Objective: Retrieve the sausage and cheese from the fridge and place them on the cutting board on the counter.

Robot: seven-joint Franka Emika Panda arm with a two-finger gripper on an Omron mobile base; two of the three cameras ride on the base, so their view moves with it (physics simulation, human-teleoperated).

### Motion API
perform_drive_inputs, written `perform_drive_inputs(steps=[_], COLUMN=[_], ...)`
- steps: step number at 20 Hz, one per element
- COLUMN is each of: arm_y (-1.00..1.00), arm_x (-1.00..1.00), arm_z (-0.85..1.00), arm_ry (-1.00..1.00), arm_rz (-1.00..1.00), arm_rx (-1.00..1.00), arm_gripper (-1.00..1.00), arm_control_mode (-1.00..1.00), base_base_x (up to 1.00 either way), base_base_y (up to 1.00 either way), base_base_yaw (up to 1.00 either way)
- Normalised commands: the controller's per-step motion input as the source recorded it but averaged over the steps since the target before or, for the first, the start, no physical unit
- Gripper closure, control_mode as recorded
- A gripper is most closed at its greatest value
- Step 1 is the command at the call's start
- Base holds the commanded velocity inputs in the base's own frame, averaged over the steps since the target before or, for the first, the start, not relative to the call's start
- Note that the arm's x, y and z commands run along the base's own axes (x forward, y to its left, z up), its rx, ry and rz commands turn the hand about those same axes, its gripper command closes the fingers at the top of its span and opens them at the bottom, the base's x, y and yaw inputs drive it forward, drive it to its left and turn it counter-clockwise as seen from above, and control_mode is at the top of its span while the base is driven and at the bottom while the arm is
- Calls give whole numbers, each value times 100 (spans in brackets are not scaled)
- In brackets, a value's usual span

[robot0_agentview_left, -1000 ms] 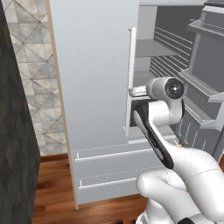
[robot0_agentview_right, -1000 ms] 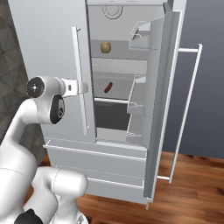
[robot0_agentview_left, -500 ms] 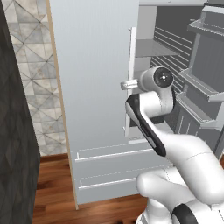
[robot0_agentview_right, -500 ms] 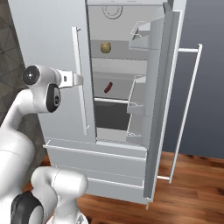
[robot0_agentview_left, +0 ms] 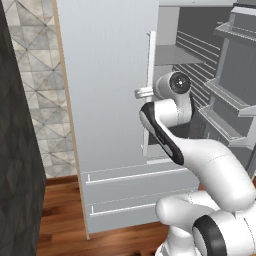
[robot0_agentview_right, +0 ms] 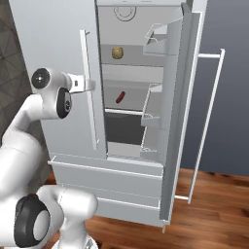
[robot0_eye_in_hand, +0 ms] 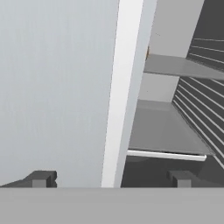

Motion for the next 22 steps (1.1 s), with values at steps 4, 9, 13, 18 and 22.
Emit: perform_drive_inputs(steps=[4, 9, 13, 18, 22], arm_y=[0, -3, -12, -8, 0], arm_x=[46, 49, 57, 56, 59], arm_z=[-1, -4, -18, -19, -13], arm_ry=[0, 0, 0, 0, 0], arm_rz=[0, 0, 0, 0, -1], arm_rx=[0, 0, 0, 0, 0], arm_gripper=[-100, -100, -100, -100, -100], arm_control_mode=[-100, -100, -100, -100, -100], base_base_x=[0, 0, 0, 0, 0], base_base_y=[0, 0, 0, 0, 0], base_base_yaw=[0, 0, 0, 0, 0])
